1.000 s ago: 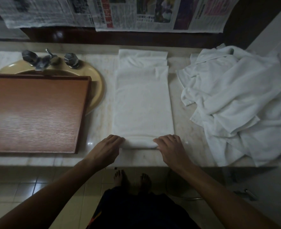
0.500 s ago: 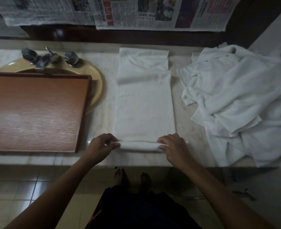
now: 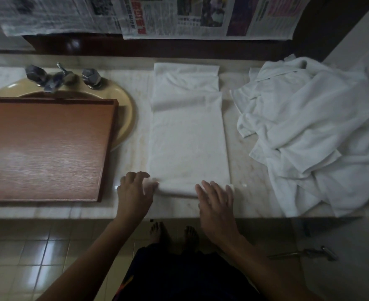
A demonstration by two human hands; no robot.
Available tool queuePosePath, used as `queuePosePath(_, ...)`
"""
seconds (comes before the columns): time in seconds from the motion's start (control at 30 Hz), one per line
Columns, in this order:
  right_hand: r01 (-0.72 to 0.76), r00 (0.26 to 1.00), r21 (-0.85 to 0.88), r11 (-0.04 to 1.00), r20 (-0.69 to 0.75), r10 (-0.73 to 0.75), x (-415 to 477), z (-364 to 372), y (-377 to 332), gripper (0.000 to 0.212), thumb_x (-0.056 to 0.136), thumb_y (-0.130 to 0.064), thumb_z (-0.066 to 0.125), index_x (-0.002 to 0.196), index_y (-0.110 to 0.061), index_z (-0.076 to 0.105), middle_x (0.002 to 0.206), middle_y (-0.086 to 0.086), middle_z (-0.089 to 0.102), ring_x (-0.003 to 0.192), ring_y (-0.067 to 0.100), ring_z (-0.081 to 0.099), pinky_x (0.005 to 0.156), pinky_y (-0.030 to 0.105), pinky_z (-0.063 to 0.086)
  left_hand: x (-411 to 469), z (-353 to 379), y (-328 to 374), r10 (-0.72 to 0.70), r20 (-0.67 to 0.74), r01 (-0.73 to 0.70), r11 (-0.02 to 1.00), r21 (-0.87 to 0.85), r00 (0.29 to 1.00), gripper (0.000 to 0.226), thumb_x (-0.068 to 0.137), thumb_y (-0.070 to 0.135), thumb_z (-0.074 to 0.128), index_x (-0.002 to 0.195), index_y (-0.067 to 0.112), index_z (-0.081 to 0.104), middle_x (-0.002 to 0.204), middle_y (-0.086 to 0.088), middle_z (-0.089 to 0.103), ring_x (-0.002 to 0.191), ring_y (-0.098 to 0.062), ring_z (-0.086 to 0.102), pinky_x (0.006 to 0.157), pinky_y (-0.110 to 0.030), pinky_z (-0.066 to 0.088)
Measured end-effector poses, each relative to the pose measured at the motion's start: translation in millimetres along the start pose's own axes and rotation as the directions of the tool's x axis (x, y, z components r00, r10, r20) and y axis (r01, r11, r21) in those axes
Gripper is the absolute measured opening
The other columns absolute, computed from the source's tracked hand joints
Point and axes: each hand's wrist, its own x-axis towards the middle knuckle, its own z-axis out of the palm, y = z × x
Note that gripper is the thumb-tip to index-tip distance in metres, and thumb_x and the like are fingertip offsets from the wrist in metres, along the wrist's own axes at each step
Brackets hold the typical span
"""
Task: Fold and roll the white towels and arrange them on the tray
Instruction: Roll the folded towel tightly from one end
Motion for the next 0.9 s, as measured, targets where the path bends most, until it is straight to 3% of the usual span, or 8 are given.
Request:
queuePosePath(0.1,0.006,0.997,-0.030,1.000,0.078,-0.003,2,2,-2,0.056,0.098,-0.021,0.053,0.153,-0.012,0.047,0.160,0.013,0.042,0.150,0.037,0.032,0.119,0.067,0.018,-32,20,8,0.240,-0.067,-0.227,0.960,0.165,0.968,0.051,0.098,0.038,0.051,0.145,0.016,0.050,0.153,-0.012,0.045,0.143,-0.032,0.040,0.113,-0.053,0.030)
queuePosePath(0.2,0.007,0.994,-0.052,0.999,0.106,-0.001,5,0,-2,0.057,0.101,-0.024,0.047,0.156,-0.011,0.042,0.163,0.012,0.038,0.153,0.037,0.027,0.119,0.068,0.017,-55,46,25,0.466,0.058,-0.468,0.862,0.195,0.883,0.064,0.101,0.032,0.044,0.160,0.014,0.030,0.169,-0.011,0.021,0.157,-0.028,0.016,0.123,-0.052,0.012)
queuePosePath(0.27,0.027,0.994,-0.072,0.997,0.112,-0.018,6,0,-1,0.057,0.102,-0.025,0.043,0.157,-0.011,0.040,0.163,0.012,0.036,0.154,0.036,0.026,0.119,0.067,0.017,-55,61,30,0.525,0.164,-0.550,0.802,0.233,0.835,0.068,0.098,0.028,0.041,0.162,0.011,0.023,0.170,-0.012,0.016,0.158,-0.029,0.013,0.123,-0.056,0.009)
queuePosePath(0.43,0.037,0.993,-0.105,0.994,0.112,-0.025,20,-4,6,0.051,0.100,-0.024,0.045,0.150,-0.015,0.049,0.151,0.008,0.051,0.140,0.033,0.046,0.117,0.063,0.026,-28,59,36,0.500,0.258,-0.558,0.789,0.257,0.827,0.065,0.093,0.020,0.039,0.157,0.006,0.036,0.161,-0.014,0.038,0.152,-0.033,0.031,0.122,-0.060,0.023)
queuePosePath(0.57,0.093,0.992,-0.085,0.992,0.090,-0.085,41,-11,15,0.048,0.090,-0.011,0.043,0.134,-0.017,0.061,0.127,0.006,0.063,0.112,0.031,0.061,0.099,0.051,0.042,1,39,27,0.541,0.252,-0.587,0.792,0.168,0.802,0.056,0.091,0.008,0.055,0.146,0.010,0.050,0.136,-0.007,0.057,0.124,-0.029,0.054,0.112,-0.047,0.038)
queuePosePath(0.7,0.078,0.975,0.049,0.996,0.205,-0.087,53,-18,26,0.042,0.089,-0.010,0.072,0.128,-0.024,0.064,0.121,-0.003,0.067,0.106,0.023,0.062,0.087,0.041,0.047,11,24,16,0.563,0.272,-0.605,0.790,0.099,0.780,0.046,0.096,0.022,0.037,0.138,0.019,0.056,0.121,0.002,0.060,0.103,-0.020,0.054,0.090,-0.033,0.044)
queuePosePath(0.8,0.024,0.942,0.165,0.986,0.327,-0.077,55,-26,31,0.033,0.103,-0.023,0.060,0.134,-0.030,0.059,0.128,-0.008,0.063,0.115,0.018,0.055,0.093,0.038,0.042,5,18,8,0.532,0.293,-0.559,0.829,0.008,0.794,0.035,0.102,0.024,0.044,0.132,0.024,0.060,0.112,0.007,0.060,0.096,-0.015,0.052,0.081,-0.030,0.044)
queuePosePath(0.9,-0.002,0.933,0.213,0.977,0.353,-0.075,53,-30,36,0.031,0.105,-0.023,0.053,0.134,-0.030,0.061,0.127,-0.005,0.055,0.114,0.017,0.052,0.093,0.035,0.040,1,15,4,0.480,0.248,-0.479,0.875,-0.070,0.841,0.021,0.103,0.020,0.051,0.120,0.018,0.064,0.106,0.004,0.062,0.092,-0.019,0.054,0.079,-0.037,0.048)
